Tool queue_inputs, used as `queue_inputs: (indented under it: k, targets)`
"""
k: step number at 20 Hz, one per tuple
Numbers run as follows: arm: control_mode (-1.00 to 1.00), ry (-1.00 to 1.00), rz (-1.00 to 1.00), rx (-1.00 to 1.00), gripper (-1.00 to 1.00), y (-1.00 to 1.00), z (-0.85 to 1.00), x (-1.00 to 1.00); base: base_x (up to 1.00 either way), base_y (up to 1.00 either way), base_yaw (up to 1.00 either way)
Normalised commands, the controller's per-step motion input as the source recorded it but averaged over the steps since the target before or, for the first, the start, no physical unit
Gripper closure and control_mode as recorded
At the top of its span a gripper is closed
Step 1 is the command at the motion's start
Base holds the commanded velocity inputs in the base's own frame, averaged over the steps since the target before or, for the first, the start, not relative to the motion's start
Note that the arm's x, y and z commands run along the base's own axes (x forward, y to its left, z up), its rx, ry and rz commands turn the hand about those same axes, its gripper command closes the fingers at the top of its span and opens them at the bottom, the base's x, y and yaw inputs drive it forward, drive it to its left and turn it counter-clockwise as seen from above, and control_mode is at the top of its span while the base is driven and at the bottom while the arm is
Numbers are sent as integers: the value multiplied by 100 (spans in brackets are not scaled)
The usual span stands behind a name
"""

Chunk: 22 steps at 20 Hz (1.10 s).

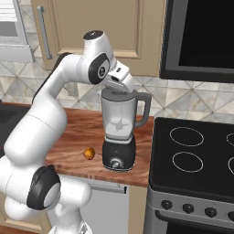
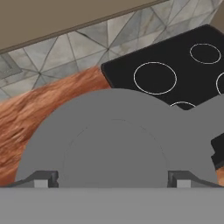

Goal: Open the blender lid, put the peach in the blender, close the lid, and start the blender.

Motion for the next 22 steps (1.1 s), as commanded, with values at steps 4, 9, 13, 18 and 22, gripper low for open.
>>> queue_inputs:
  k: [4, 9, 13, 18, 22]
  targets:
    - [-100, 2, 0, 0, 100, 0, -45, -9, 0, 0, 0]
    - [-100, 5, 5, 0, 100, 0, -24, -1, 0, 0, 0]
    - [-100, 1, 1, 2, 100, 0, -1, 0, 0, 0, 0]
    - [-100, -5, 0, 0, 100, 0, 51, -26, 0, 0, 0]
    - [-100, -14, 0, 0, 100, 0, 75, -49, 0, 0, 0]
